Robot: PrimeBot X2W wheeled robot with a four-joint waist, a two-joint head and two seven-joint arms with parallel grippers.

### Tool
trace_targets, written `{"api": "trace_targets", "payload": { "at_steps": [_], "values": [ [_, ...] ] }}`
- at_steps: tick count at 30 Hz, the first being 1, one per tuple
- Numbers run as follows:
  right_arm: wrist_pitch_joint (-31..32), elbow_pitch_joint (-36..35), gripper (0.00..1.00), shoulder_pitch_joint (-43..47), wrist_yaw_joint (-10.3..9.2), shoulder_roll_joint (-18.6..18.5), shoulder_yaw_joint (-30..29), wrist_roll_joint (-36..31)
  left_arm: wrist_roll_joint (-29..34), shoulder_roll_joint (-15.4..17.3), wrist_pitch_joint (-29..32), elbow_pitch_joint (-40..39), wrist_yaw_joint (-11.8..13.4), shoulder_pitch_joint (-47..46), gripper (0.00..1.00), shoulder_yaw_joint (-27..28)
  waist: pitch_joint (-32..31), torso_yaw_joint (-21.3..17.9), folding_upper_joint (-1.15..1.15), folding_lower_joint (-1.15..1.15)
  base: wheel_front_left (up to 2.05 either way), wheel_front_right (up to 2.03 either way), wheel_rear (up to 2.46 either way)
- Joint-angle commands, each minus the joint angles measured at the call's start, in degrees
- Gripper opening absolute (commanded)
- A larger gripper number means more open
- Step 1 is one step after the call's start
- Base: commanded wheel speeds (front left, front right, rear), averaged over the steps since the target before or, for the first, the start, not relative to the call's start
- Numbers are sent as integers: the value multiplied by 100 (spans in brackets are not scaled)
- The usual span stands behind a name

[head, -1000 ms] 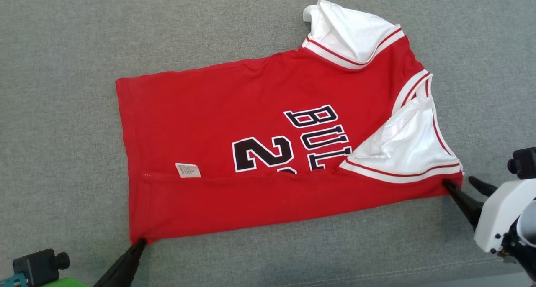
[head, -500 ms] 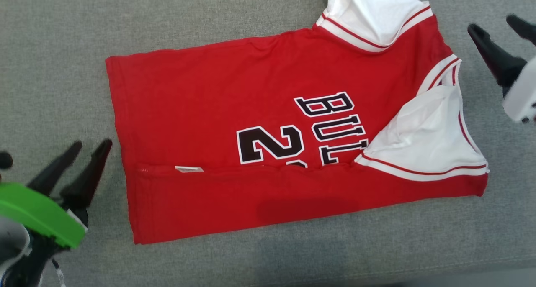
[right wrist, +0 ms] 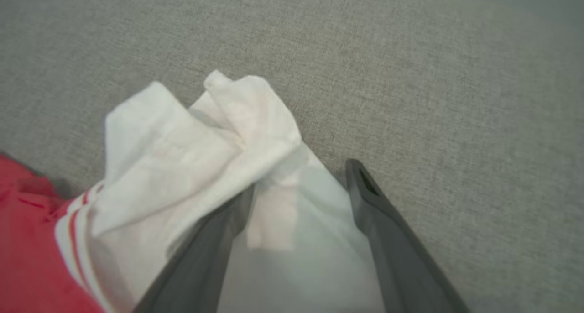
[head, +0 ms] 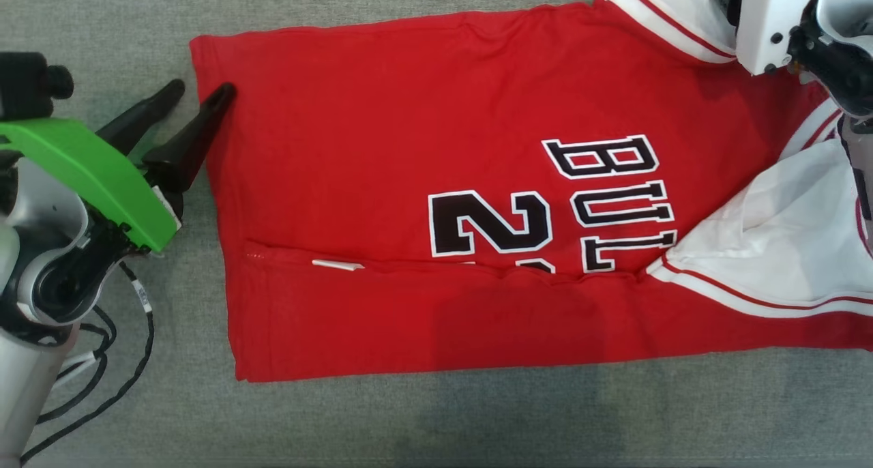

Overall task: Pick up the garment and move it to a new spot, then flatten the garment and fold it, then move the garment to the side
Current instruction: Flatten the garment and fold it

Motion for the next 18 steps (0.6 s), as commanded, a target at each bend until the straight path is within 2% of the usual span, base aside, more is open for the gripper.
{"api": "trace_targets", "payload": {
  "at_steps": [1, 8, 11, 16, 17, 18],
  "values": [
    [16, 75, 100, -116, 0, -35, 80, 86, 86, -94, 83, 165, -61, -103, 100, -101, 111, 122, 0, -1, 0, 0, 0],
    [29, 360, 100, -169, 1, -92, 536, 477, 101, -336, 191, 723, -300, -388, 100, -303, 13, 77, 0, -1, 0, 0, 0],
    [0, 362, 0, -140, 1, -172, 666, 660, 76, -393, 230, 840, -385, -410, 100, -371, -38, 34, 0, -1, 0, 0, 0],
    [-85, 293, 0, -96, 0, -370, 784, 947, 66, -397, 249, 952, -457, -316, 100, -442, -95, -35, 0, -1, 0, 0, 0],
    [-139, 279, 0, -90, 0, -398, 784, 964, 57, -394, 250, 965, -468, -295, 91, -450, -103, -51, 0, -1, 0, 0, 0],
    [-189, 271, 0, -81, 0, -417, 770, 981, 63, -392, 239, 969, -500, -286, 74, -461, -111, -64, 0, -1, 0, 0, 0]
  ]
}}
